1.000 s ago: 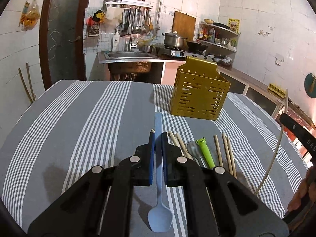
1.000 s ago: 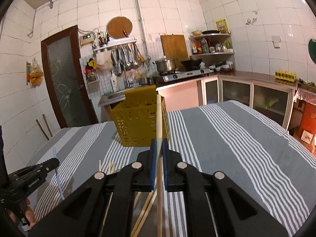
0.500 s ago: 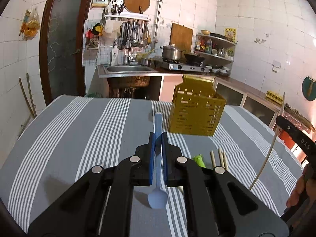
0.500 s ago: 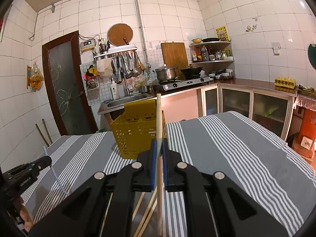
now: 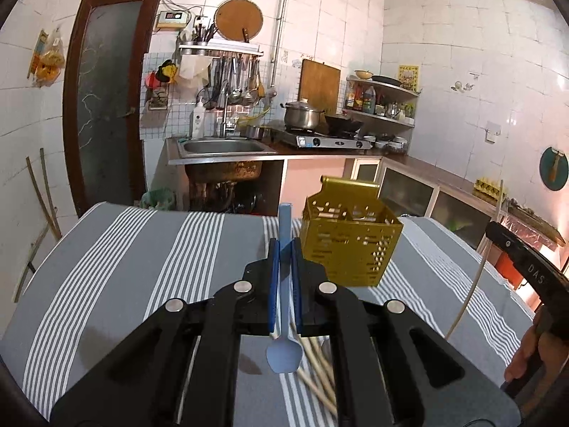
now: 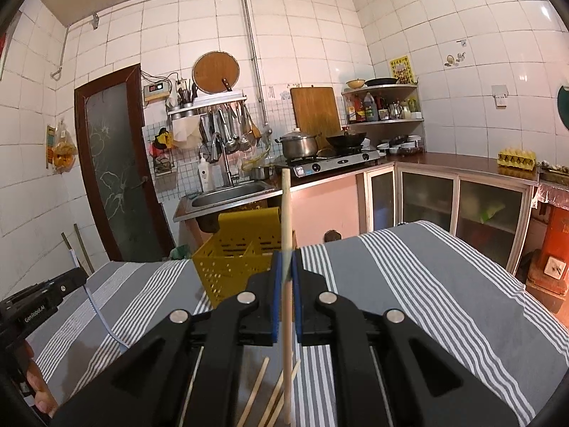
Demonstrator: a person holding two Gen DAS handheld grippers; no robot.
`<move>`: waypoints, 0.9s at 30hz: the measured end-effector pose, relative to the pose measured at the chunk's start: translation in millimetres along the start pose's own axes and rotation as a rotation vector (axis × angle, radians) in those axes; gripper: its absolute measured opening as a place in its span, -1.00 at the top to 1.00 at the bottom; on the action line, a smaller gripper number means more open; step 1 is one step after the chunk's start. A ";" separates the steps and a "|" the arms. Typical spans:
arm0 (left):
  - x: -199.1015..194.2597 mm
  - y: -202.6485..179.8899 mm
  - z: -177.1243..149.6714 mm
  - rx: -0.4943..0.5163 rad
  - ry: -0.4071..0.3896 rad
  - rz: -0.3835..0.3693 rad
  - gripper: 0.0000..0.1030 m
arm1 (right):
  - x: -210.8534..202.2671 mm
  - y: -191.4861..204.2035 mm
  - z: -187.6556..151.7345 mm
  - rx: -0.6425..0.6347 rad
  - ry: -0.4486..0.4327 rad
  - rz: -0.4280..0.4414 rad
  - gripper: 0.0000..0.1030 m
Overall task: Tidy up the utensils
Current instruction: 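Lift the spatula with the left tool and carry it over the yellow holder, then lower the spatula into the yellow holder and open the left tool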
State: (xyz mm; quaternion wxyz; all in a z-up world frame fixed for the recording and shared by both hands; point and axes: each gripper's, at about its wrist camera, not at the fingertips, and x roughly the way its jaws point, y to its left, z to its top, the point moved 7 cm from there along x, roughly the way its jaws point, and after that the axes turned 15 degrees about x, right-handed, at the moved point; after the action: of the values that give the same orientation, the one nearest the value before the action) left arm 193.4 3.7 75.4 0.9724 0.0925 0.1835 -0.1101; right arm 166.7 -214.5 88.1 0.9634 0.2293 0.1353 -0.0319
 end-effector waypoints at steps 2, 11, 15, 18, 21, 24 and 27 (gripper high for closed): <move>5.6 -0.7 8.1 0.003 -0.011 -0.006 0.89 | 4.4 0.9 5.6 0.002 -0.007 -0.001 0.88; 38.0 8.5 63.1 -0.024 -0.083 -0.053 0.89 | 38.4 21.9 50.8 0.003 -0.080 0.018 0.88; 56.9 7.7 100.3 -0.013 -0.148 -0.049 0.89 | 64.7 38.6 74.8 -0.003 -0.107 0.042 0.88; 69.8 7.7 123.5 -0.017 -0.177 -0.058 0.89 | 79.6 52.2 96.8 -0.009 -0.140 0.058 0.88; 86.6 2.3 149.2 -0.012 -0.206 -0.055 0.89 | 96.2 63.5 118.3 -0.024 -0.171 0.057 0.88; 102.0 -3.3 162.5 -0.018 -0.214 -0.059 0.89 | 120.2 68.4 129.6 -0.019 -0.163 0.056 0.88; 125.6 -13.0 162.3 -0.021 -0.191 -0.073 0.89 | 147.5 66.9 129.2 -0.021 -0.148 0.038 0.88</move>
State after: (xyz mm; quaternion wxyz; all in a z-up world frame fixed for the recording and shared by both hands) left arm 358.9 -67.3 174.8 0.9818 0.0646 0.0941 -0.1517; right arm 348.6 -212.9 187.4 0.9735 0.2188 0.0598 -0.0288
